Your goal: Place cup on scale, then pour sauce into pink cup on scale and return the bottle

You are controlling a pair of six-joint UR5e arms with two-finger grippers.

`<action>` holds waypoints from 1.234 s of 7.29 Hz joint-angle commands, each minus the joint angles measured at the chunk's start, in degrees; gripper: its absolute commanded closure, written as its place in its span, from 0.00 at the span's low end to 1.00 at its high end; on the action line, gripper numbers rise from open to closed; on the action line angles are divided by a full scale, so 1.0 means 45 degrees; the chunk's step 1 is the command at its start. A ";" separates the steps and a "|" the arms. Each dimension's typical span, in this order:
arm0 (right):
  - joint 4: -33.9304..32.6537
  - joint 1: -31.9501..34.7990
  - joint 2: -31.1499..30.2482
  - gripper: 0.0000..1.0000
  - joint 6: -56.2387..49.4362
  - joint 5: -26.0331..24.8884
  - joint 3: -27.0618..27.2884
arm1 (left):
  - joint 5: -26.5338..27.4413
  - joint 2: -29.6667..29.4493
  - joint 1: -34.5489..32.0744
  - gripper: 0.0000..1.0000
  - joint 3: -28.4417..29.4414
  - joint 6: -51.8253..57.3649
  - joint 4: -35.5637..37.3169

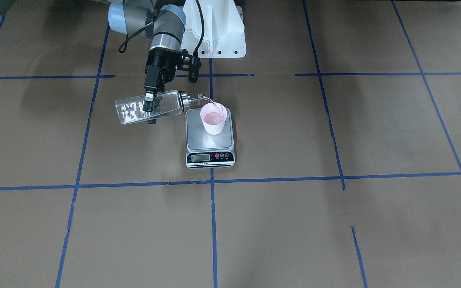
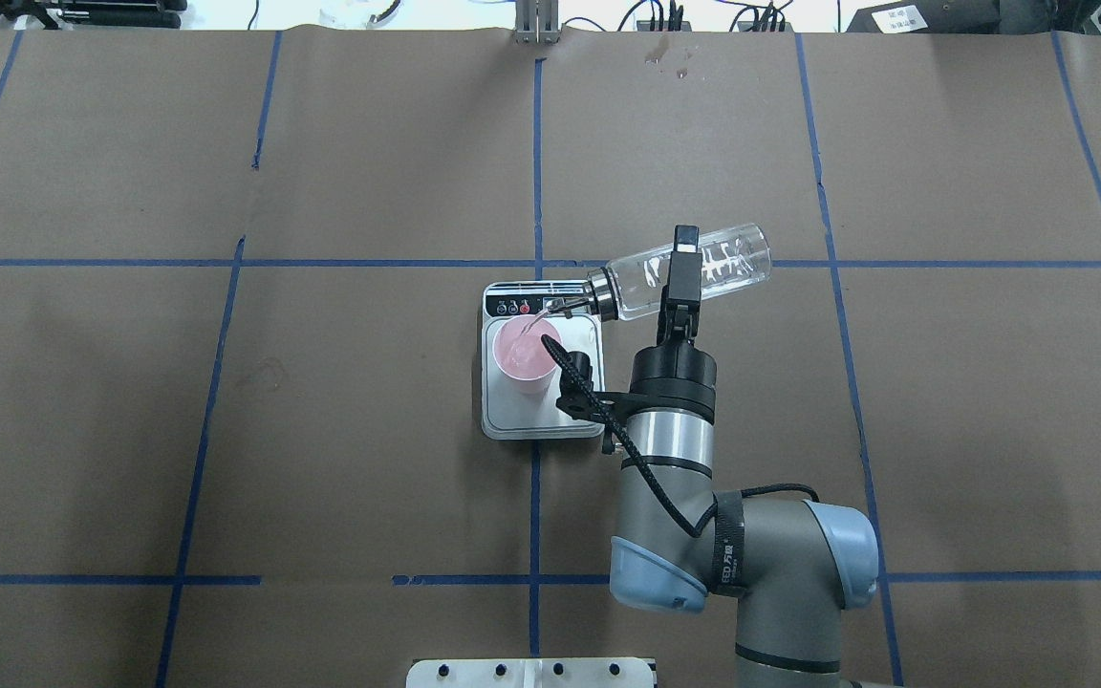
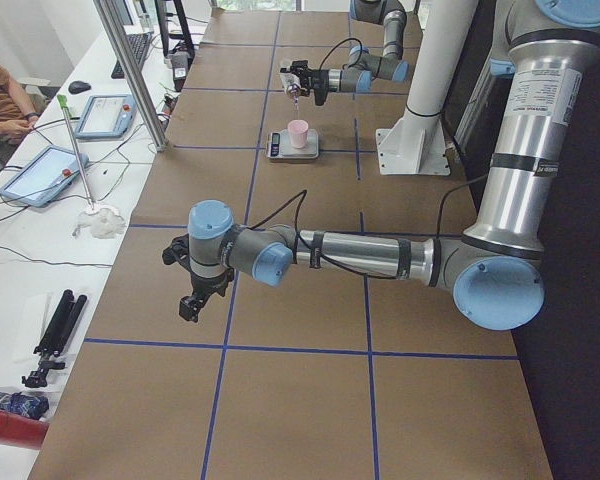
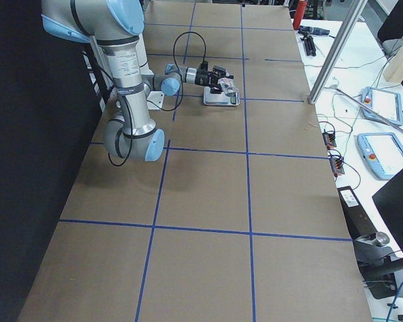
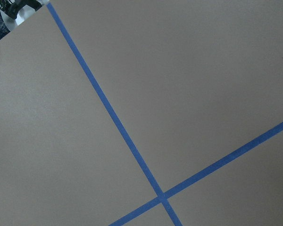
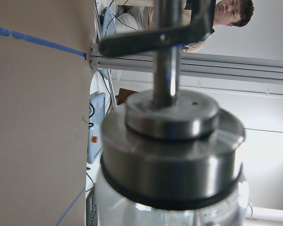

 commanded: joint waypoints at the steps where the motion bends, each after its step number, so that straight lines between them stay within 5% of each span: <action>1: 0.0001 -0.0027 0.0014 1.00 0.0764 0.0352 -0.0001 | 0.0000 -0.0053 0.0000 0.00 0.0035 0.0003 0.0000; 6: 0.0117 -0.0008 0.0034 1.00 0.2304 0.1229 0.0252 | 0.0019 -0.0190 0.0000 0.00 0.0035 -0.0036 0.0020; 8: 0.3559 0.0128 -0.0121 1.00 0.2425 0.2751 0.0954 | 0.0019 -0.0288 -0.0097 0.00 0.0035 -0.0056 0.0039; 9: 0.3826 0.0206 -0.0123 1.00 0.2580 0.3181 0.1440 | 0.0019 -0.0307 -0.0214 0.00 0.0016 -0.0056 0.0058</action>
